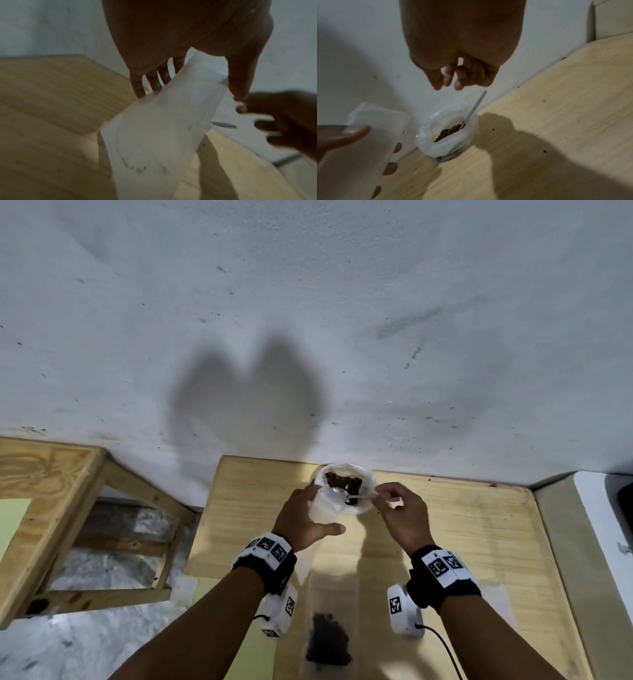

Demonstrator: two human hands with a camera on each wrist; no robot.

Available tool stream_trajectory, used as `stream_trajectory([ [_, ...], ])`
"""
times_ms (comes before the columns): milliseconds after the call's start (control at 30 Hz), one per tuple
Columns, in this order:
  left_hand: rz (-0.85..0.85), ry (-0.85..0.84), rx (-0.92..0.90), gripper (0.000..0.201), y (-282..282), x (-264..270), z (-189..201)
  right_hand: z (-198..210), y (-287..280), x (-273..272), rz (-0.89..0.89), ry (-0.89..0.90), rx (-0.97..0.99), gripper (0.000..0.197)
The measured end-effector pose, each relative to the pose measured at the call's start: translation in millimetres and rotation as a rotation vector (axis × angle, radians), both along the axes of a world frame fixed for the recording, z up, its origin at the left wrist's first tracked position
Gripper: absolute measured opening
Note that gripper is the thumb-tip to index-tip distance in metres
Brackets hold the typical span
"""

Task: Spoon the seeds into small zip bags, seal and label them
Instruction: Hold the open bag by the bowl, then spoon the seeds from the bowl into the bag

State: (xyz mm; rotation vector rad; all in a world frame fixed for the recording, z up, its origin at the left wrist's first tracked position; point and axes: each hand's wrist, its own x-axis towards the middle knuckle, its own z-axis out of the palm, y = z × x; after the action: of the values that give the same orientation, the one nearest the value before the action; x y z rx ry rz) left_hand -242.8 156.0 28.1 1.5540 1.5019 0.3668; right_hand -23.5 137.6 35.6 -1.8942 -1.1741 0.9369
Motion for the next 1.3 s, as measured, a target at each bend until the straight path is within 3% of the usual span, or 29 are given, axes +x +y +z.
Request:
stream_trajectory([
  [100,0.13,-0.127,-0.141,0.073,13.2,-3.0,-5.7,-11.7,3.9,14.3,-0.106,-0.191,-0.1,0.036],
  [167,0.142,-0.163,-0.197,0.071,21.2,-3.1,-9.2,-19.7,9.9,22.8,-0.063,-0.22,-0.26,0.058],
  [233,0.123,-0.18,-0.23,0.069,29.9,-0.5,-13.8,-26.9,18.8,27.9,-0.006,-0.196,-0.397,0.067],
  [367,0.078,-0.183,-0.319,0.061,45.1,7.3,-18.4,-35.2,31.9,30.2,0.062,-0.153,-0.406,0.03],
  [500,0.073,-0.184,-0.359,0.072,52.0,13.0,-21.6,-38.7,38.0,25.5,-0.016,-0.084,-0.273,0.022],
  [567,0.092,-0.17,-0.345,0.068,53.7,12.8,-23.6,-38.5,39.5,23.0,-0.088,-0.008,-0.162,0.016],
  [700,0.087,-0.147,-0.319,0.059,52.9,7.3,-25.4,-30.9,35.4,19.8,-0.218,0.051,0.032,0.02],
  [800,0.067,-0.121,-0.299,0.073,50.1,4.9,-27.1,-33.2,30.3,11.8,-0.201,0.003,0.078,0.022],
  [1133,0.014,-0.066,-0.264,0.105,45.5,5.9,-30.3,-57.7,31.8,-23.8,-0.215,0.169,-0.086,0.028],
  [1300,0.017,-0.052,-0.257,0.107,44.7,5.1,-30.5,-57.2,33.3,-22.8,-0.36,0.361,-0.137,0.019],
])
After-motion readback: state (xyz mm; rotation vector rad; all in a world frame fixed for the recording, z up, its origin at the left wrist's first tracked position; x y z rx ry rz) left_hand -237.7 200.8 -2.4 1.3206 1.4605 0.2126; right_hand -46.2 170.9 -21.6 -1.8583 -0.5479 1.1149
